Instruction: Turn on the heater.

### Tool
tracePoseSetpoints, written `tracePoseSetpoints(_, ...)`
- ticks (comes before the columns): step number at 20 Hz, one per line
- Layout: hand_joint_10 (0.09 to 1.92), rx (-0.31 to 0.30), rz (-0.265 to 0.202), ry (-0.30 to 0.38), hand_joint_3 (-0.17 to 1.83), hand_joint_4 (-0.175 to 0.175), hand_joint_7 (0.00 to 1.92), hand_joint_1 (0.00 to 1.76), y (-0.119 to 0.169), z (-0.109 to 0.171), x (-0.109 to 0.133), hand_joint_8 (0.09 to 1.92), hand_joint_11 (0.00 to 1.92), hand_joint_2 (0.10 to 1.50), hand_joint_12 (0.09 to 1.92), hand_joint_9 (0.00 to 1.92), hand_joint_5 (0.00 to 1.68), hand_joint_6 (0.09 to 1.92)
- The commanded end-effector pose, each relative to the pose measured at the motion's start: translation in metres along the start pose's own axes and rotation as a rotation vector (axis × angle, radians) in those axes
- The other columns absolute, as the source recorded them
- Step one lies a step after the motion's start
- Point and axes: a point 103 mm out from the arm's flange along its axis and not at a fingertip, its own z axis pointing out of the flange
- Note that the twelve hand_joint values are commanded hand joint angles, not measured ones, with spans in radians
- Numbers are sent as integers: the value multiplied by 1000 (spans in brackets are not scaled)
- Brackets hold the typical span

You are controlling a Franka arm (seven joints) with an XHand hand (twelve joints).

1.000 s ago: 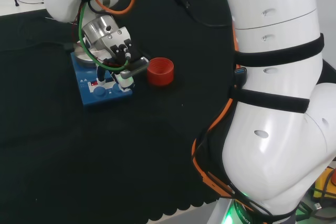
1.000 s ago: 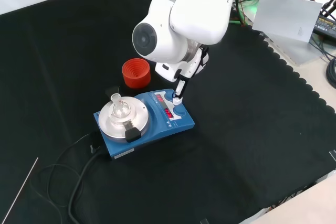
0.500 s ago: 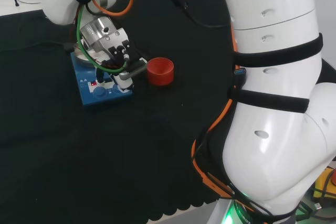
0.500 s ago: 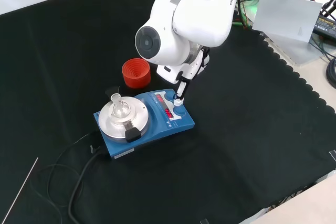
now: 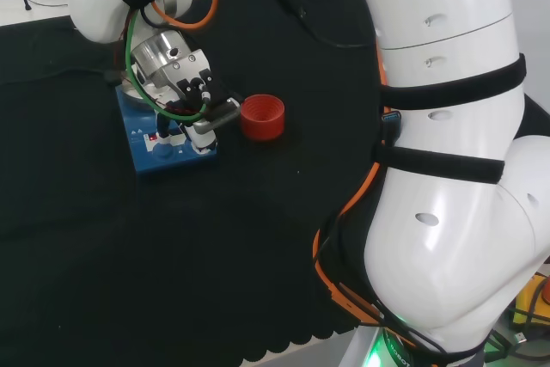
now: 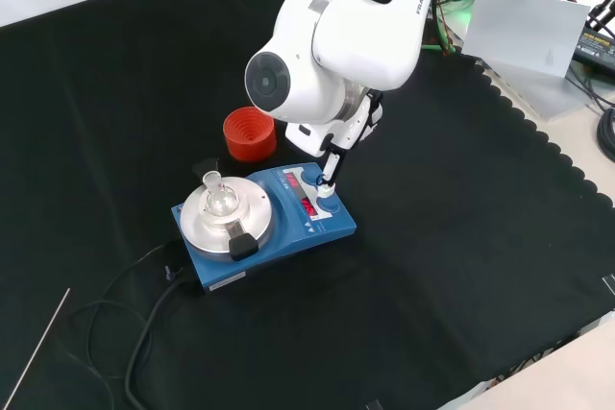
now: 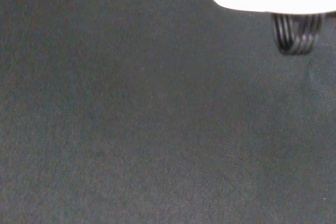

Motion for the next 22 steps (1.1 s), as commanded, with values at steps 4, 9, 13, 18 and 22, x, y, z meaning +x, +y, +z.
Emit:
tracePoseSetpoints(4,1582,6,-1,11,1434,-37,1820,1648,4,0,-1,1907,1805,426,1531,1920,357,117)
tracePoseSetpoints(9,1581,2,-6,11,1435,-38,1821,1648,8,2,-4,1905,1805,426,1530,1920,362,116)
tracePoseSetpoints(13,1579,5,-5,8,1435,-38,1821,1648,10,5,-6,1904,1804,426,1529,1920,366,115)
tracePoseSetpoints(18,1578,8,-5,9,1435,-38,1822,1649,10,4,-5,1903,1804,425,1529,1920,369,113)
tracePoseSetpoints(22,1577,-17,-10,14,1436,-38,1822,1649,4,0,-8,1902,1804,425,1529,1920,371,112)
